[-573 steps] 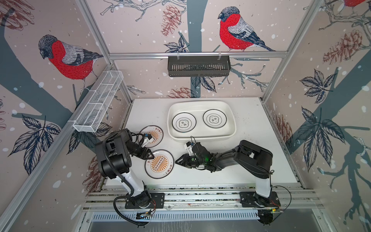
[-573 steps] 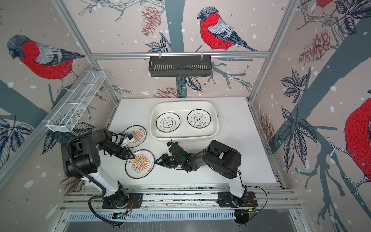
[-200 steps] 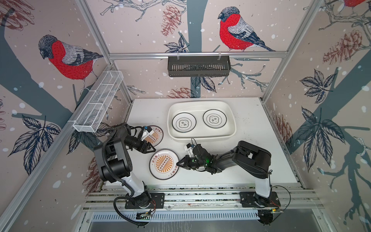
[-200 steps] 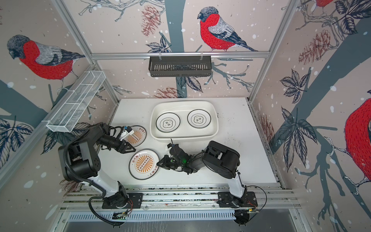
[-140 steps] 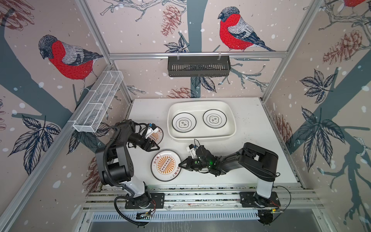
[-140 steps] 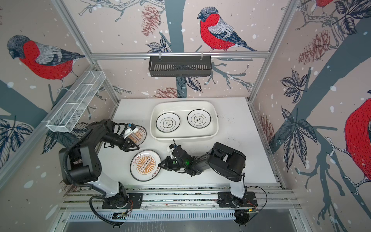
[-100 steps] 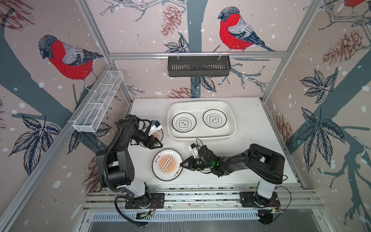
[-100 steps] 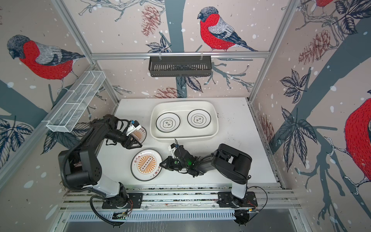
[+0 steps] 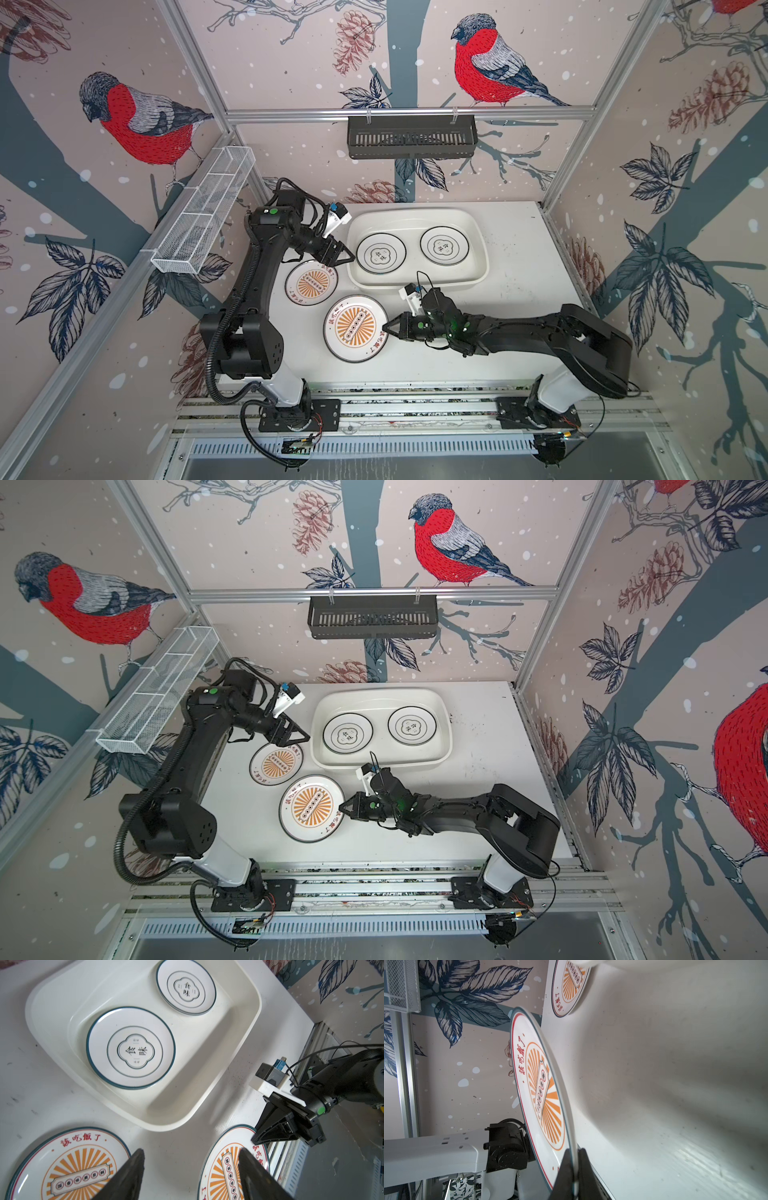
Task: Place the plates into the plastic bin on the countertop
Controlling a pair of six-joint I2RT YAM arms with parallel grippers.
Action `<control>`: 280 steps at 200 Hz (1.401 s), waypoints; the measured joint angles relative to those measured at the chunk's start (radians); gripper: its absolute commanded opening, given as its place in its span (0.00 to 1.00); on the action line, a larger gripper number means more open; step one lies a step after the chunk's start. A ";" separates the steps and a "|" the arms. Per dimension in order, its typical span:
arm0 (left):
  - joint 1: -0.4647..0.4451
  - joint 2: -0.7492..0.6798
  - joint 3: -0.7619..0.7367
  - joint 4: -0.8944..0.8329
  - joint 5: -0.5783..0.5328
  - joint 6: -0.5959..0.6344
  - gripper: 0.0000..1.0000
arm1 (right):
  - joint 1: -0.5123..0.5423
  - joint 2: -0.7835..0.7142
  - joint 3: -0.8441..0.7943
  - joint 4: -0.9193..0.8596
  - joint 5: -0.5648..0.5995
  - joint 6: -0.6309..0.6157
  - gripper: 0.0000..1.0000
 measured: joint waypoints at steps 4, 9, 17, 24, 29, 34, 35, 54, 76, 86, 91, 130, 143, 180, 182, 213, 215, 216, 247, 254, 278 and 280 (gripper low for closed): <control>-0.010 0.008 0.018 0.000 0.002 -0.012 0.72 | -0.006 -0.006 0.003 -0.010 0.000 -0.004 0.01; -0.021 0.019 0.042 0.000 0.002 -0.023 0.72 | -0.020 -0.016 0.010 -0.030 -0.002 -0.009 0.01; -0.038 0.037 0.079 0.003 0.005 -0.047 0.72 | -0.039 -0.032 0.017 -0.055 -0.006 -0.027 0.01; -0.049 0.053 0.107 0.006 0.007 -0.066 0.72 | -0.056 -0.045 0.025 -0.076 -0.011 -0.032 0.01; -0.057 0.068 0.131 0.009 0.008 -0.082 0.72 | -0.068 -0.053 0.030 -0.087 -0.013 -0.039 0.01; -0.063 0.081 0.153 0.010 0.009 -0.096 0.72 | -0.084 -0.062 0.037 -0.103 -0.016 -0.052 0.01; -0.063 0.084 0.156 0.011 0.010 -0.098 0.72 | -0.087 -0.063 0.038 -0.105 -0.016 -0.053 0.01; -0.068 0.136 0.239 0.024 0.027 -0.156 0.72 | -0.147 -0.089 0.065 -0.157 -0.036 -0.082 0.01; -0.068 0.195 0.332 0.026 0.050 -0.207 0.71 | -0.225 -0.106 0.097 -0.218 -0.060 -0.121 0.01; -0.069 0.216 0.359 0.026 0.062 -0.220 0.70 | -0.258 -0.113 0.111 -0.244 -0.071 -0.135 0.01; -0.069 0.223 0.368 0.026 0.068 -0.224 0.70 | -0.275 -0.115 0.120 -0.258 -0.078 -0.143 0.01; -0.071 0.228 0.320 0.061 0.109 -0.329 0.69 | -0.380 -0.126 0.200 -0.342 -0.119 -0.212 0.01; -0.071 0.223 0.280 0.082 0.114 -0.373 0.68 | -0.407 -0.127 0.218 -0.356 -0.135 -0.218 0.01; -0.071 0.214 0.199 0.129 0.180 -0.447 0.65 | -0.467 -0.124 0.240 -0.378 -0.166 -0.246 0.01; -0.071 0.214 0.196 0.131 0.187 -0.454 0.65 | -0.470 -0.124 0.240 -0.377 -0.168 -0.246 0.01; -0.073 0.218 0.175 0.162 0.245 -0.486 0.63 | -0.496 -0.095 0.241 -0.356 -0.186 -0.245 0.01; -0.074 0.218 0.175 0.162 0.248 -0.491 0.63 | -0.496 -0.094 0.242 -0.356 -0.186 -0.245 0.01; -0.074 0.218 0.174 0.163 0.250 -0.494 0.63 | -0.496 -0.092 0.242 -0.356 -0.186 -0.245 0.01; -0.079 0.219 0.159 0.165 0.264 -0.501 0.62 | -0.500 -0.076 0.253 -0.335 -0.193 -0.244 0.01; -0.079 0.212 0.138 0.177 0.257 -0.505 0.62 | -0.500 -0.076 0.249 -0.320 -0.193 -0.239 0.01; -0.079 0.173 0.055 0.211 0.206 -0.546 0.62 | -0.500 -0.076 0.237 -0.291 -0.194 -0.233 0.01; -0.079 0.170 0.051 0.213 0.205 -0.550 0.62 | -0.500 -0.076 0.237 -0.290 -0.194 -0.233 0.01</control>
